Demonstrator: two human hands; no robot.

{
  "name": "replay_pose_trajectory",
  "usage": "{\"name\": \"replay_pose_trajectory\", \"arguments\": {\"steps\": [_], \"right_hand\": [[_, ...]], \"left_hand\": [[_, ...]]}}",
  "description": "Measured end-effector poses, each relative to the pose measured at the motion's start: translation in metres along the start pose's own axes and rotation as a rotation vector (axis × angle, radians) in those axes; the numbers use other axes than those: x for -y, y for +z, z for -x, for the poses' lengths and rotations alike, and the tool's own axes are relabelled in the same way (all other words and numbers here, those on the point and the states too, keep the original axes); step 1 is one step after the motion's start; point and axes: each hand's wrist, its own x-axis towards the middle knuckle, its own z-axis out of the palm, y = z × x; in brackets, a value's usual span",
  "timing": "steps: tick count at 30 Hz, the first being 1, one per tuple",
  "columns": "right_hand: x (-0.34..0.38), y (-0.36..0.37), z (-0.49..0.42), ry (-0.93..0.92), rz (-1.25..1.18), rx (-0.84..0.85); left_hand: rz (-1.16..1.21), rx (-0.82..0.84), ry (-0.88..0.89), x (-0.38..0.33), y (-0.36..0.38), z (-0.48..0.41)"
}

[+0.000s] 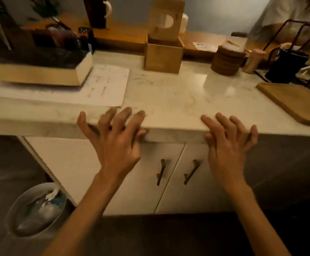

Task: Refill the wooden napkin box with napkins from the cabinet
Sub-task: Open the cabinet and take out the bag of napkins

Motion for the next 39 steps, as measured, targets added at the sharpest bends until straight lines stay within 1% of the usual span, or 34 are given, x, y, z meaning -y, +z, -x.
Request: {"name": "replay_pose_trajectory", "arguments": {"steps": [2,4,7,9,10,12,14,15,17,18,19,20,22,24,27,29,30,31,32,34,35,36,38,39], "right_hand": [[-0.004,0.011,0.001,-0.034,-0.086,-0.137],[-0.003,0.015,0.001,-0.059,-0.154,-0.228],[-0.001,0.015,0.004,-0.049,-0.139,-0.259],[-0.001,0.009,0.004,-0.047,-0.14,-0.216],[0.001,0.006,0.007,-0.041,-0.177,-0.199],[0.012,0.002,0.026,0.034,-0.361,-0.22],[0.031,0.008,0.061,0.172,-0.602,-0.255],[0.041,0.015,0.08,0.239,-0.721,-0.196],[0.06,0.038,0.104,0.376,-0.976,0.092],[0.067,0.051,0.107,0.474,-1.119,0.229],[0.073,0.061,0.107,0.583,-1.257,0.33],[0.076,0.069,0.107,0.665,-1.355,0.382],[0.079,0.08,0.11,0.714,-1.429,0.411],[0.077,0.08,0.121,0.673,-1.462,0.399],[0.07,0.061,0.153,0.519,-1.486,0.395],[0.067,0.045,0.18,0.406,-1.491,0.481],[0.066,0.038,0.193,0.344,-1.463,0.523],[0.066,0.029,0.205,0.279,-1.422,0.516],[0.065,0.02,0.213,0.237,-1.364,0.426],[0.061,0.002,0.219,0.231,-1.232,0.137],[0.06,-0.007,0.217,0.207,-1.225,0.072],[0.063,-0.017,0.215,0.167,-1.295,0.11],[0.069,-0.026,0.213,0.074,-1.504,0.385],[0.073,-0.027,0.216,0.006,-1.553,0.5]], "left_hand": [[0.059,-0.128,-0.003,0.001,0.01,0.003],[0.087,-0.189,-0.002,0.002,0.013,0.004],[0.061,-0.177,-0.001,0.001,0.008,0.008],[0.04,-0.123,-0.005,0.0,0.001,0.006],[0.026,-0.085,0.002,0.001,-0.002,0.005],[0.062,-0.047,0.039,0.005,-0.011,0.008],[0.271,-0.094,0.042,0.01,-0.02,0.027],[0.392,-0.129,-0.001,0.01,-0.022,0.044],[0.552,-0.158,-0.151,0.007,-0.019,0.084],[0.582,-0.138,-0.23,0.003,-0.015,0.102],[0.591,-0.095,-0.302,-0.001,-0.01,0.116],[0.599,-0.031,-0.369,-0.007,-0.004,0.125],[0.646,0.102,-0.485,-0.021,0.002,0.13],[0.744,0.15,-0.617,-0.037,0.003,0.118],[0.93,0.176,-0.893,-0.059,-0.004,0.091],[0.952,0.19,-1.034,-0.074,-0.011,0.079],[0.948,0.168,-1.084,-0.08,-0.014,0.077],[0.946,0.133,-1.127,-0.084,-0.017,0.076],[0.942,0.106,-1.153,-0.084,-0.019,0.078],[0.947,0.121,-1.158,-0.082,-0.026,0.085],[0.959,0.145,-1.145,-0.079,-0.032,0.09],[0.965,0.16,-1.128,-0.077,-0.041,0.095],[0.987,0.177,-1.096,-0.069,-0.06,0.106],[0.99,0.202,-1.084,-0.063,-0.071,0.114]]}}
